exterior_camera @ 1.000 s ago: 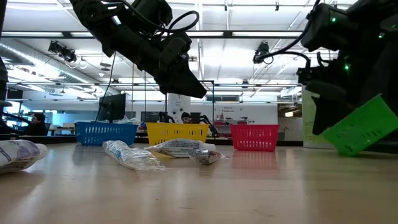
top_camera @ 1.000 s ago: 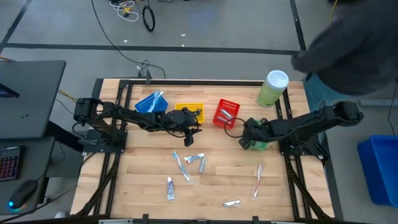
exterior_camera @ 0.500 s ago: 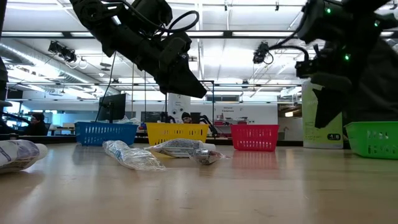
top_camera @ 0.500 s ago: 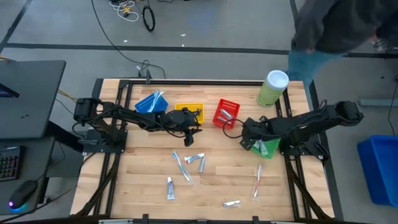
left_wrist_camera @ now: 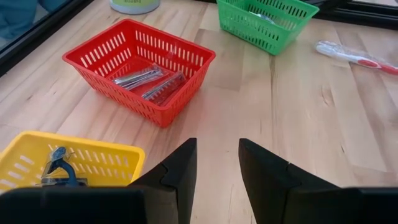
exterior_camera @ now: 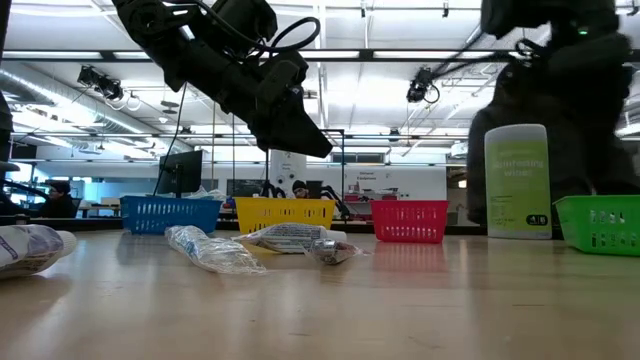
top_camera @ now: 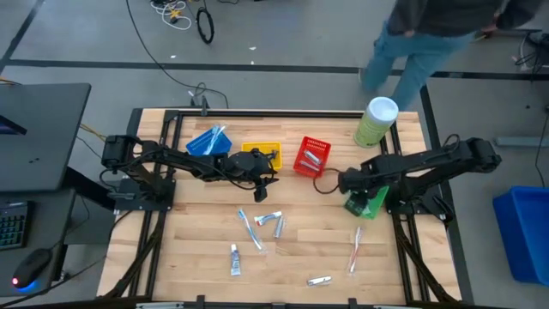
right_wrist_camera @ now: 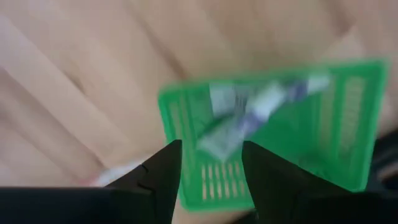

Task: Pick & Place Travel size toiletries
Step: Adjust the green bin

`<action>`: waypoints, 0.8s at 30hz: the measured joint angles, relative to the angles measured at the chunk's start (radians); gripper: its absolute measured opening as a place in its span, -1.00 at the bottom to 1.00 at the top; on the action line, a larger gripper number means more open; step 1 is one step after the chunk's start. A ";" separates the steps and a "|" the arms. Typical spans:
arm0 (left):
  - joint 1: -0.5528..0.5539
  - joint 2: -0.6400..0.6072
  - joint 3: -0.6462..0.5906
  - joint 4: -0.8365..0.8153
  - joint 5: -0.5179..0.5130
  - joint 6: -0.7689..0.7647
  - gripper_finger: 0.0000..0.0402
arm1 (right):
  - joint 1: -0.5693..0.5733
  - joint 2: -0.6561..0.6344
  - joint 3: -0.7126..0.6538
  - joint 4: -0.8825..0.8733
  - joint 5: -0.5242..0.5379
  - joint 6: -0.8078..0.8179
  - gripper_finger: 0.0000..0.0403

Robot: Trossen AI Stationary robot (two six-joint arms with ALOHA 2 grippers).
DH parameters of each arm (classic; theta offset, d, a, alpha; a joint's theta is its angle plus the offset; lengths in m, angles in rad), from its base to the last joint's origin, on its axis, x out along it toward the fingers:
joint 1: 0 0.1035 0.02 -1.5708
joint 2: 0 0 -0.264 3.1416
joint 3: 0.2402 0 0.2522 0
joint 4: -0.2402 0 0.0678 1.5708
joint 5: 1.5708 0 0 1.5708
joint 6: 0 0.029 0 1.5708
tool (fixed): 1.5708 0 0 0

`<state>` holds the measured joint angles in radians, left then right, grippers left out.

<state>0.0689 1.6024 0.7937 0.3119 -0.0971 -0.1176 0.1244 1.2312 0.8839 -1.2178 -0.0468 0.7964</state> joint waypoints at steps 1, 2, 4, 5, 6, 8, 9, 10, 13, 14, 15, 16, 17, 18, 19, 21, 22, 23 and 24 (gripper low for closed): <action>0.000 0.000 0.000 0.000 0.000 -0.003 -0.37 | 0.013 0.000 -0.014 -0.018 -0.016 0.001 -0.14; 0.000 0.000 0.000 0.000 0.000 -0.007 -0.37 | 0.027 0.000 -0.029 -0.033 -0.016 0.002 -0.15; 0.000 0.000 0.000 0.000 0.000 -0.014 -0.37 | 0.050 0.000 -0.062 -0.069 -0.014 0.004 -0.15; 0.000 0.000 0.000 0.000 0.000 -0.014 -0.37 | 0.057 0.000 -0.079 -0.078 -0.009 0.005 -0.15; 0.000 0.000 0.000 0.000 0.000 -0.015 -0.37 | 0.061 0.000 -0.098 -0.075 0.000 0.004 -0.15; 0.000 0.000 0.000 0.000 0.000 -0.016 -0.37 | 0.062 0.000 -0.138 -0.042 0.037 0.010 -0.15; 0.000 0.000 0.000 0.000 0.000 -0.017 -0.37 | 0.061 0.000 -0.159 -0.018 0.046 0.011 -0.14; 0.000 0.000 0.000 0.000 0.000 -0.017 -0.37 | 0.058 0.000 -0.183 0.015 0.047 0.005 -0.13; 0.000 0.000 0.000 0.000 0.000 -0.017 -0.37 | 0.050 0.001 -0.243 0.094 0.047 -0.021 -0.07; 0.000 0.000 0.000 0.000 0.000 -0.017 -0.37 | 0.048 0.001 -0.255 0.115 0.046 -0.027 -0.04; 0.000 0.000 0.000 0.000 0.000 -0.017 -0.37 | 0.046 0.001 -0.264 0.135 0.046 -0.032 -0.02; 0.000 0.000 0.000 0.000 0.000 -0.017 -0.37 | 0.044 0.001 -0.271 0.155 0.046 -0.039 0.00; 0.000 0.000 0.000 0.000 0.000 -0.017 -0.37 | 0.043 0.001 -0.276 0.176 0.049 -0.049 0.03; 0.000 0.000 0.000 0.001 0.000 -0.017 -0.37 | 0.042 0.001 -0.281 0.195 0.058 -0.060 0.05; 0.000 0.000 0.000 0.000 0.000 -0.017 -0.37 | 0.040 0.001 -0.286 0.213 0.070 -0.072 0.07; 0.000 0.000 0.000 0.001 0.000 -0.017 -0.37 | 0.033 0.001 -0.299 0.262 0.099 -0.101 0.10; 0.000 0.000 0.000 0.001 0.000 -0.017 -0.37 | 0.026 0.001 -0.306 0.285 0.105 -0.116 0.11; 0.000 0.000 0.000 0.001 0.000 -0.017 -0.37 | 0.018 0.001 -0.315 0.310 0.107 -0.126 0.12; 0.000 0.000 0.000 0.001 0.000 -0.017 -0.37 | 0.010 0.003 -0.326 0.333 0.108 -0.131 0.13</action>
<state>0.0685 1.6024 0.7936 0.3126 -0.0971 -0.1349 0.1345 1.2341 0.5580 -0.8844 0.0612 0.6650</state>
